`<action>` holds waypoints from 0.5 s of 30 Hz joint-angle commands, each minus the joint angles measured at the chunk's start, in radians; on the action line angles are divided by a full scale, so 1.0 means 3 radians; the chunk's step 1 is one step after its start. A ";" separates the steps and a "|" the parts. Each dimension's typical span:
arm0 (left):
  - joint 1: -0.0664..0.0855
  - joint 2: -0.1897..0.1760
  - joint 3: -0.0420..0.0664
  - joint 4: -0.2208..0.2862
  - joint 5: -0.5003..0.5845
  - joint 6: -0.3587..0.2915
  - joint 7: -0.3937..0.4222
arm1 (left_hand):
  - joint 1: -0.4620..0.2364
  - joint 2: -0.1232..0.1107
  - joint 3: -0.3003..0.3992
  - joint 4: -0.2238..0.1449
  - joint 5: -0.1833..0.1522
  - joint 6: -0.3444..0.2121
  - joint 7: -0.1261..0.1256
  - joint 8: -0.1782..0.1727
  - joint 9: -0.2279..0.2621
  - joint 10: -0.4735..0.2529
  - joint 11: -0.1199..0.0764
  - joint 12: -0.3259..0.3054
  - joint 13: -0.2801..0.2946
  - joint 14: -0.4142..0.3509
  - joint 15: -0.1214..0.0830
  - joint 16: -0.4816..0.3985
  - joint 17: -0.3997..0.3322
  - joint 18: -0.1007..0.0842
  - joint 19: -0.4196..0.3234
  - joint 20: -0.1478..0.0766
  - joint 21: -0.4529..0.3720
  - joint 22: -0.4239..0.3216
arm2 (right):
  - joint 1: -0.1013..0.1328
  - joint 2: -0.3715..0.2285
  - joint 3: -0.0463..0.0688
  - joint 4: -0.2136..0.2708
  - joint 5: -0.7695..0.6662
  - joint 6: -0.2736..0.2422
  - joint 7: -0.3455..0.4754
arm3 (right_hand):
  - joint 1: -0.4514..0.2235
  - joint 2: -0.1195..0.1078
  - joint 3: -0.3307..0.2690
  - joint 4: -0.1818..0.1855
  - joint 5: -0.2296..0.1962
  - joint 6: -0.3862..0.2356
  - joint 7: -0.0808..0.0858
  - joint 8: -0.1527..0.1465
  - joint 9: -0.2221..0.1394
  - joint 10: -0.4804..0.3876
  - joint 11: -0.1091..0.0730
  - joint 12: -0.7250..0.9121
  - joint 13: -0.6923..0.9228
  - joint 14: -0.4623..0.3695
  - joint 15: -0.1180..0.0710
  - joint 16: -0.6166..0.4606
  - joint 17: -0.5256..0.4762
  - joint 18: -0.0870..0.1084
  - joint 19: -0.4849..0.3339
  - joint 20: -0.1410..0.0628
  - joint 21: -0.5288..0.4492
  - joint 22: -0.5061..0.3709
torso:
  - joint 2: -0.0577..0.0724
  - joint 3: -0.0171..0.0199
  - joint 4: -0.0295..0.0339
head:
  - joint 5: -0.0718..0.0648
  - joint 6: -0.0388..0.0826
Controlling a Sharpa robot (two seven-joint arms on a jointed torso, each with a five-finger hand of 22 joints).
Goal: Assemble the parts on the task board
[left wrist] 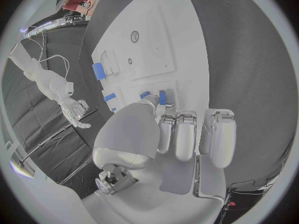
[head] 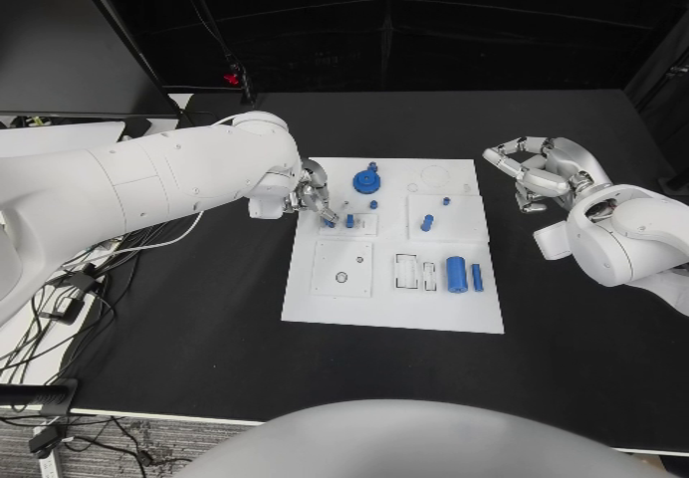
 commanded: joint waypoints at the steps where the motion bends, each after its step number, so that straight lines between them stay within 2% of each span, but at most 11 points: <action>1: -0.0026 -0.0008 -0.0021 -0.0013 -0.0047 0.0109 -0.0141 | -0.0019 0.0004 -0.0003 0.0011 -0.0062 -0.0007 -0.0006 -0.0005 -0.0002 0.0343 -0.0002 -0.0008 0.0870 0.0355 -0.0015 0.0003 0.0878 -0.0047 0.0348 -0.0012 0.0011 0.0878 | 0.0003 0.0000 0.0002 0.0006 0.0001 -0.0002 0.0013 | 0.0013 0.0032 -0.0016 -0.0003 0.0016 -0.0021 0.0229 0.0016 -0.0003 0.0341 0.0026 0.0008 0.0876 0.0352 0.0022 0.0008 0.0878 0.0060 -0.0012 0.0010 -0.0016 0.0662 | 0.0002 0.0001 -0.0003 | -0.0003 -0.0001; 6: -0.0026 -0.0001 -0.0021 -0.0016 -0.0047 0.0133 -0.0142 | -0.0160 -0.0001 -0.0068 0.0015 -0.0181 -0.0008 0.0005 -0.0017 -0.0012 0.0343 0.0010 -0.0008 0.0870 0.0355 -0.0004 0.0003 0.0878 -0.0047 0.0348 -0.0005 0.0011 0.0878 | 0.0003 -0.0001 0.0002 0.0009 0.0001 -0.0001 0.0012 | 0.0013 0.0032 -0.0016 -0.0003 0.0016 -0.0021 0.0229 0.0016 -0.0003 0.0341 0.0026 0.0008 0.0876 0.0352 0.0022 0.0008 0.0878 0.0060 -0.0012 0.0010 -0.0016 0.0662 | 0.0002 0.0001 -0.0005 | -0.0004 -0.0005; 8: -0.0026 0.0003 -0.0021 -0.0018 -0.0047 0.0144 -0.0140 | -0.0273 -0.0011 -0.0132 0.0014 -0.0315 -0.0008 0.0010 -0.0027 -0.0020 0.0343 0.0015 -0.0008 0.0870 0.0355 0.0002 0.0003 0.0878 -0.0047 0.0348 0.0000 0.0011 0.0878 | 0.0003 -0.0001 0.0002 0.0010 0.0001 0.0001 0.0012 | 0.0013 0.0032 -0.0016 -0.0003 0.0016 -0.0021 0.0229 0.0016 -0.0003 0.0341 0.0026 0.0008 0.0876 0.0352 0.0022 0.0008 0.0878 0.0060 -0.0012 0.0010 -0.0016 0.0662 | 0.0002 0.0001 -0.0004 | -0.0004 -0.0004; 9: -0.0026 0.0006 -0.0021 -0.0019 -0.0047 0.0147 -0.0143 | -0.0376 -0.0021 -0.0199 0.0012 -0.0517 -0.0009 0.0013 -0.0037 -0.0028 0.0343 0.0019 -0.0008 0.0870 0.0355 0.0007 0.0003 0.0878 -0.0047 0.0348 0.0004 0.0011 0.0878 | 0.0003 -0.0001 0.0002 0.0010 0.0001 0.0001 0.0011 | 0.0013 0.0032 -0.0016 -0.0003 0.0016 -0.0021 0.0229 0.0016 -0.0003 0.0341 0.0026 0.0008 0.0876 0.0352 0.0022 0.0008 0.0878 0.0060 -0.0012 0.0010 -0.0016 0.0662 | 0.0001 0.0001 -0.0004 | -0.0005 -0.0005; 10: -0.0026 0.0009 -0.0021 -0.0020 -0.0047 0.0146 -0.0146 | -0.0414 -0.0021 -0.0225 0.0013 -0.0575 -0.0010 0.0014 -0.0040 -0.0032 0.0343 0.0020 -0.0008 0.0870 0.0355 0.0009 0.0003 0.0878 -0.0047 0.0348 0.0006 0.0011 0.0878 | 0.0003 -0.0001 0.0002 0.0010 0.0001 0.0001 0.0011 | 0.0013 0.0032 -0.0016 -0.0003 0.0016 -0.0021 0.0229 0.0016 -0.0003 0.0341 0.0026 0.0008 0.0876 0.0352 0.0022 0.0008 0.0878 0.0060 -0.0012 0.0010 -0.0016 0.0662 | 0.0000 0.0001 -0.0003 | -0.0006 -0.0007; 15: -0.0026 0.0017 -0.0021 -0.0023 -0.0047 0.0147 -0.0162 | -0.0477 -0.0014 -0.0281 0.0012 -0.0648 -0.0008 0.0014 -0.0045 -0.0039 0.0343 0.0019 -0.0008 0.0870 0.0355 0.0011 0.0003 0.0878 -0.0047 0.0348 0.0011 0.0011 0.0878 | 0.0003 -0.0003 0.0002 0.0013 0.0001 0.0001 0.0010 | 0.0013 0.0032 -0.0016 -0.0003 0.0016 -0.0021 0.0229 0.0016 -0.0003 0.0341 0.0026 0.0008 0.0876 0.0352 0.0022 0.0008 0.0878 0.0060 -0.0012 0.0010 -0.0016 0.0662 | 0.0001 0.0001 -0.0003 | -0.0006 -0.0007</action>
